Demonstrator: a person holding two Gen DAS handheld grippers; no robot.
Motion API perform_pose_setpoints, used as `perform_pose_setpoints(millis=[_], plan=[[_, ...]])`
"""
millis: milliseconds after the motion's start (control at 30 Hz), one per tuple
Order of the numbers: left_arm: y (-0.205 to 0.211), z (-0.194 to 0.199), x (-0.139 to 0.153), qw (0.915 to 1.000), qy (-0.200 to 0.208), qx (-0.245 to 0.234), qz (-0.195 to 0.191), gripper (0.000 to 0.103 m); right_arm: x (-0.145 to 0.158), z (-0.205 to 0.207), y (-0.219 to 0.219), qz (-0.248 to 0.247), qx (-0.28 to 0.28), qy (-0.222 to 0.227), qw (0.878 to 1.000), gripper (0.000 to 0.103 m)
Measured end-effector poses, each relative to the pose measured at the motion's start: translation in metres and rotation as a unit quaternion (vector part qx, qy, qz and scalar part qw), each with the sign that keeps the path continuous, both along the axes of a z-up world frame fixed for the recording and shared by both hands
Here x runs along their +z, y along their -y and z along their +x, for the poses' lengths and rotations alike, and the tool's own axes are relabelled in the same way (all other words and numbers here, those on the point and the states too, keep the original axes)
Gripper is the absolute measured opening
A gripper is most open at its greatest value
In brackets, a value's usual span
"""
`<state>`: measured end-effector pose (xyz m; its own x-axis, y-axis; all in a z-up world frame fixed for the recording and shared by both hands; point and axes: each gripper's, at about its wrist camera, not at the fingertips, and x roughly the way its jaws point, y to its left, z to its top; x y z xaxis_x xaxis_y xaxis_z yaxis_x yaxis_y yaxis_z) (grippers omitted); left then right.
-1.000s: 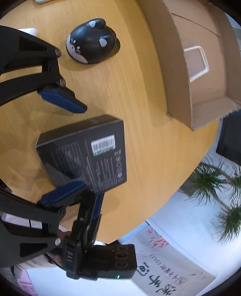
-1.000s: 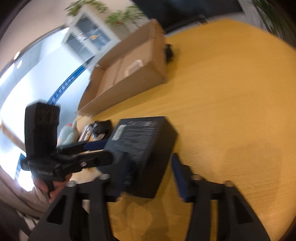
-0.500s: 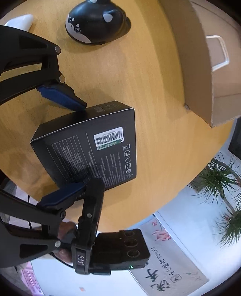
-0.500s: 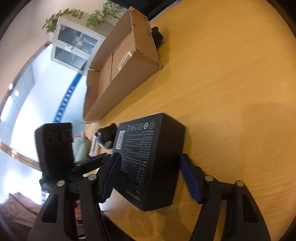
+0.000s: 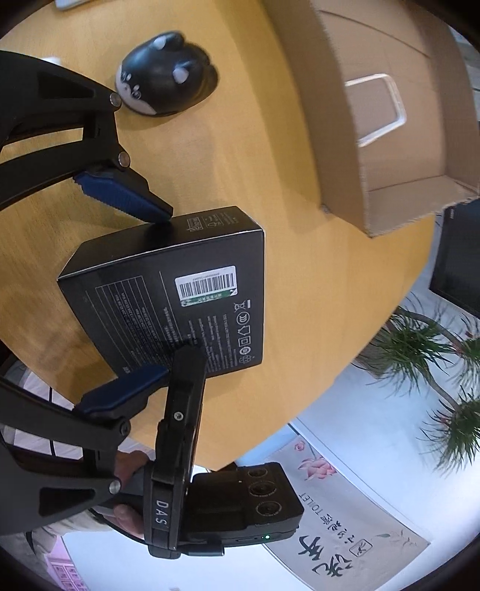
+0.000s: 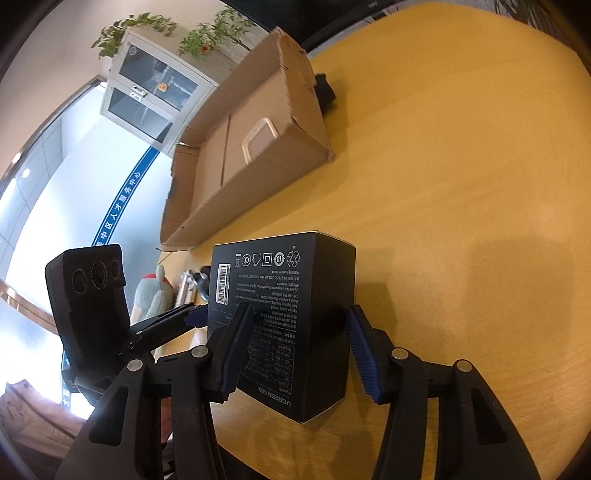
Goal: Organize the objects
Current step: 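Carry the black box with the right gripper over the cardboard box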
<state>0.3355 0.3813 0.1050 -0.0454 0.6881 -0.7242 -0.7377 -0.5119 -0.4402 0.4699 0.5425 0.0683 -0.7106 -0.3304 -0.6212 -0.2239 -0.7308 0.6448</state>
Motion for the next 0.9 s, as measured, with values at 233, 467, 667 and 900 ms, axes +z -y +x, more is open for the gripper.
perform_pose_setpoints(millis=[233, 467, 667, 900], plan=[[0.001, -0.008, 0.016, 0.9997, -0.018, 0.013, 0.014, 0.079, 0.021, -0.008, 0.005, 0.023, 0.004, -0.019, 1.0, 0.051], [0.011, -0.016, 0.031, 0.9987, -0.033, 0.026, 0.03, 0.079, 0.041, -0.018, 0.011, 0.042, 0.01, -0.034, 0.999, 0.051], [0.018, -0.026, 0.045, 0.9975, -0.042, 0.041, 0.039, 0.079, 0.061, -0.032, 0.018, 0.064, 0.015, -0.043, 0.997, 0.051], [0.016, -0.048, 0.059, 0.9959, -0.05, 0.056, 0.051, 0.079, 0.081, -0.051, 0.023, 0.083, 0.019, -0.054, 0.995, 0.051]])
